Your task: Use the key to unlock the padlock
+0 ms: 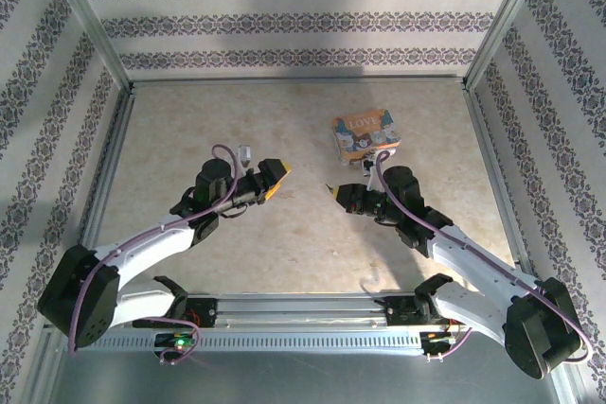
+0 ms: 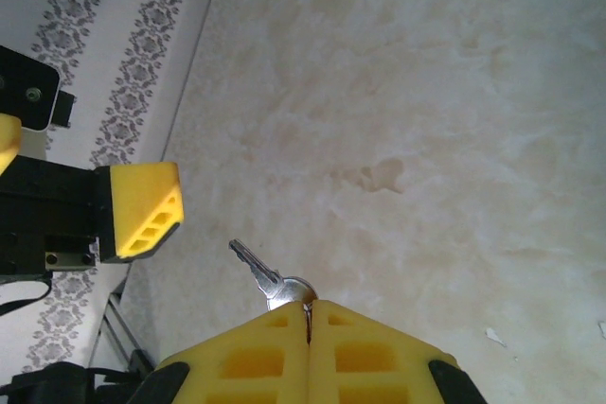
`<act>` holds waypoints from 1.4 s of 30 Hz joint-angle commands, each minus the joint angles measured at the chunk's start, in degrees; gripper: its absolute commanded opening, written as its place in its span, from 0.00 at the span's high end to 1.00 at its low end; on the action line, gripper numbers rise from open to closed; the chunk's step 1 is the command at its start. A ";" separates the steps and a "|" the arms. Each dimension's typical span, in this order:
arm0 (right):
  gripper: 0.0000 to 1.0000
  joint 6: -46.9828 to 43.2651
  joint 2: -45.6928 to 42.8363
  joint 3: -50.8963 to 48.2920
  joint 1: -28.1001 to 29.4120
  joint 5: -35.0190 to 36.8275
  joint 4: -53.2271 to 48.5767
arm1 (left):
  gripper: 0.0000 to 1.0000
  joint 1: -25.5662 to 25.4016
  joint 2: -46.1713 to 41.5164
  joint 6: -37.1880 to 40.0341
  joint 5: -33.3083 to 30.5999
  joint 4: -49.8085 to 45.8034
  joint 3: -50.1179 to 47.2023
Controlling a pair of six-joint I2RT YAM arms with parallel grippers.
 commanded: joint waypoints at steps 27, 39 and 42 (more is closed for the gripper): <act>1.00 1.96 2.38 0.99 3.68 0.87 6.13 | 0.57 -10.68 15.43 7.06 0.13 0.99 13.23; 1.00 2.30 2.02 0.80 3.69 1.40 6.22 | 0.86 -10.92 14.44 9.13 -1.63 -2.10 13.71; 1.00 2.49 1.92 0.88 3.73 1.31 6.31 | 0.90 -10.92 13.61 10.28 -2.26 -3.64 13.86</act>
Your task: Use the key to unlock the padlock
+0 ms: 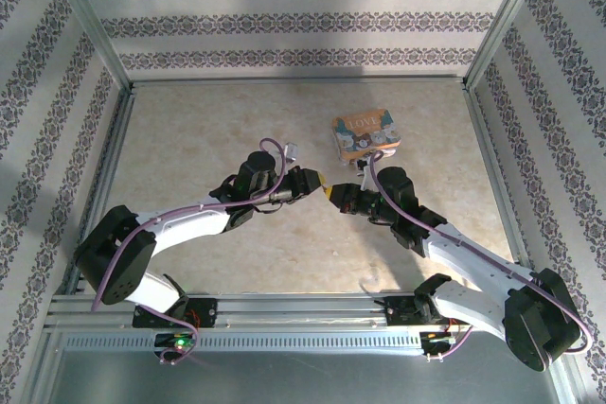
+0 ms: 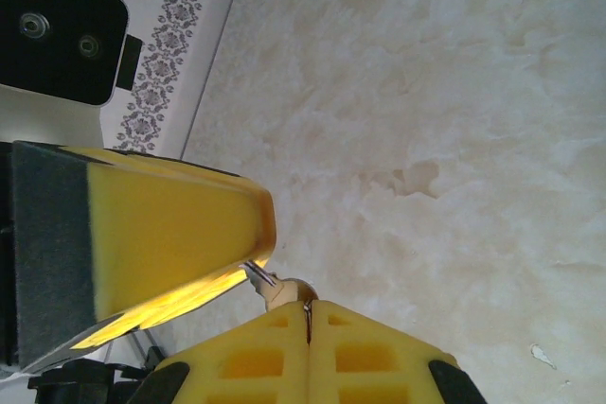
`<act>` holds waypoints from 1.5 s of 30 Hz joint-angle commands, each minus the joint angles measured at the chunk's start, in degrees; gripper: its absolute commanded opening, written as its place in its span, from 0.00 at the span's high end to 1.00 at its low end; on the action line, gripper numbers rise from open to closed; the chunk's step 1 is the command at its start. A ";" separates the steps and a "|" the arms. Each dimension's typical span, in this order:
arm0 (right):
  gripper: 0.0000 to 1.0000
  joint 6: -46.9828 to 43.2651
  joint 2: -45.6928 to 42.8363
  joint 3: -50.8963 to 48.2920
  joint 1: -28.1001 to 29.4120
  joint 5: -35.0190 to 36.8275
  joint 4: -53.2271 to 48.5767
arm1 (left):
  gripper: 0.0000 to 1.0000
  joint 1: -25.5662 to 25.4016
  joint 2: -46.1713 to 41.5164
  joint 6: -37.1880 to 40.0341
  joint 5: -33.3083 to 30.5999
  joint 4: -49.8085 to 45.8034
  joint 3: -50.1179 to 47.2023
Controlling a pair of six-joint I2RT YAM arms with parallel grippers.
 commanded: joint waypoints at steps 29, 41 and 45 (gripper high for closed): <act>0.38 -1.18 -6.06 3.01 -5.60 -20.17 11.71 | 1.00 9.34 -23.64 32.39 15.27 -22.20 2.75; 0.44 -2.11 2.06 8.51 1.75 -23.19 14.63 | 1.00 9.35 -22.47 34.20 17.51 -23.49 4.36; 0.47 -2.22 3.83 9.05 2.92 -23.08 14.81 | 1.00 9.35 -22.49 33.91 17.69 -22.96 4.28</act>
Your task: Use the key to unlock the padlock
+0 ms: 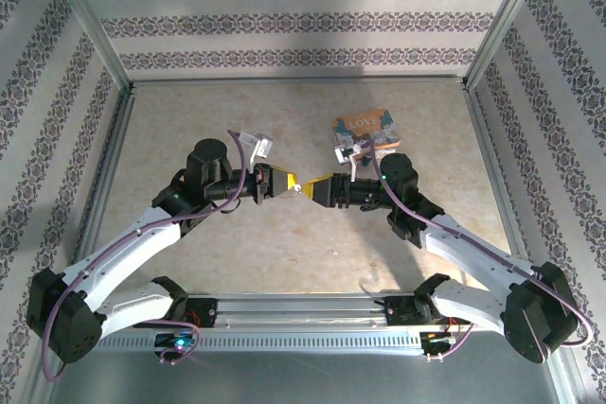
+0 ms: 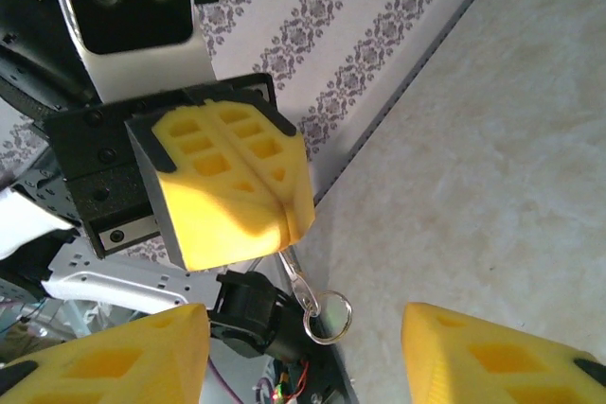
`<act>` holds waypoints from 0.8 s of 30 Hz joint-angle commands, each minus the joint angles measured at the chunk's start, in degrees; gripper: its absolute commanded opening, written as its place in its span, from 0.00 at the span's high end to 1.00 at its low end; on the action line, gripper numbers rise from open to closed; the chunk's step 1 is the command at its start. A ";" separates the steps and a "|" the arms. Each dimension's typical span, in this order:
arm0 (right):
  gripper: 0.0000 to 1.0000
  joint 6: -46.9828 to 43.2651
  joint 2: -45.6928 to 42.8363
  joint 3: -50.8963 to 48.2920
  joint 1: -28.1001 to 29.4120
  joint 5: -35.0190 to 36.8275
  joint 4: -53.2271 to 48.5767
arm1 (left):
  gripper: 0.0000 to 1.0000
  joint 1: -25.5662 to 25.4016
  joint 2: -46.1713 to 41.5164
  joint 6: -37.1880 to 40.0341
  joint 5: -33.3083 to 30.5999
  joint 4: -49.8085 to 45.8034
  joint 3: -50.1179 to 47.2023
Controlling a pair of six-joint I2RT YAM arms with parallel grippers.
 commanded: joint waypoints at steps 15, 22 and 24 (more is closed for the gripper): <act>0.63 -1.45 4.16 4.22 3.01 -1.15 2.99 | 1.00 0.53 -0.14 1.54 1.13 -0.59 1.47; 0.72 -1.82 3.75 3.69 3.04 -0.36 2.56 | 1.00 0.55 -0.23 1.54 0.53 -0.81 1.25; 0.73 -2.00 3.57 3.52 3.02 -0.18 2.21 | 1.00 0.55 -0.30 1.52 0.26 -0.86 1.16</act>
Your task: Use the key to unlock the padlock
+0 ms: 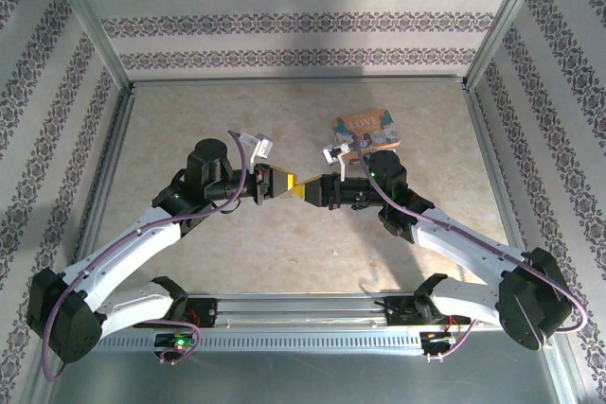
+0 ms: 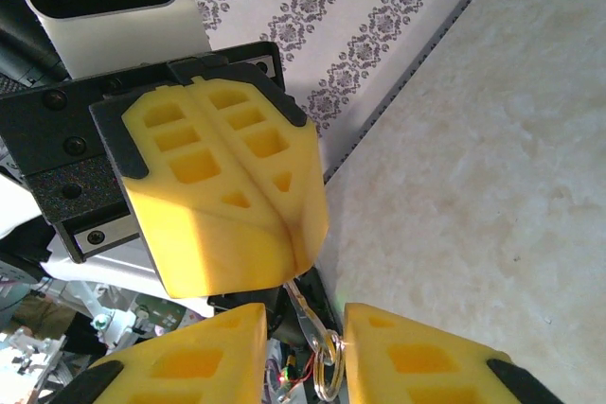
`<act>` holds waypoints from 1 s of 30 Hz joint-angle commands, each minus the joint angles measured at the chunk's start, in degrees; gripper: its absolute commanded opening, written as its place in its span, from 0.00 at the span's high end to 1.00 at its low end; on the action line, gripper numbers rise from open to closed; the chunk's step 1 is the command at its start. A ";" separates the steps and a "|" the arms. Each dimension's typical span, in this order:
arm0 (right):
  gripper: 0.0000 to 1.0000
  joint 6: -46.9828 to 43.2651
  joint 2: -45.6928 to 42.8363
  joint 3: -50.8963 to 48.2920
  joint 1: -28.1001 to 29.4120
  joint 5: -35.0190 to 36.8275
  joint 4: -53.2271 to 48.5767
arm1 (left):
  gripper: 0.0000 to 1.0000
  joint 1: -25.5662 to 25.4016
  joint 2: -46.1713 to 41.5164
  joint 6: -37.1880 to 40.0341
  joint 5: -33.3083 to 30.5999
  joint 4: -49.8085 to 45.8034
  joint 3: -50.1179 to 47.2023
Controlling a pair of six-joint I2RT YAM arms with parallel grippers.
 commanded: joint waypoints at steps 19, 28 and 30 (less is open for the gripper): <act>0.79 -1.62 -0.03 0.80 0.32 0.17 0.01 | 1.00 1.36 -1.05 0.63 -2.17 -0.75 0.05; 0.86 -1.49 0.14 1.06 0.36 0.52 -0.10 | 1.00 1.62 -1.10 0.33 -0.40 0.49 -0.36; 0.88 -1.49 0.27 1.31 0.35 0.52 -0.19 | 1.00 1.69 -1.00 0.43 0.23 0.83 -0.54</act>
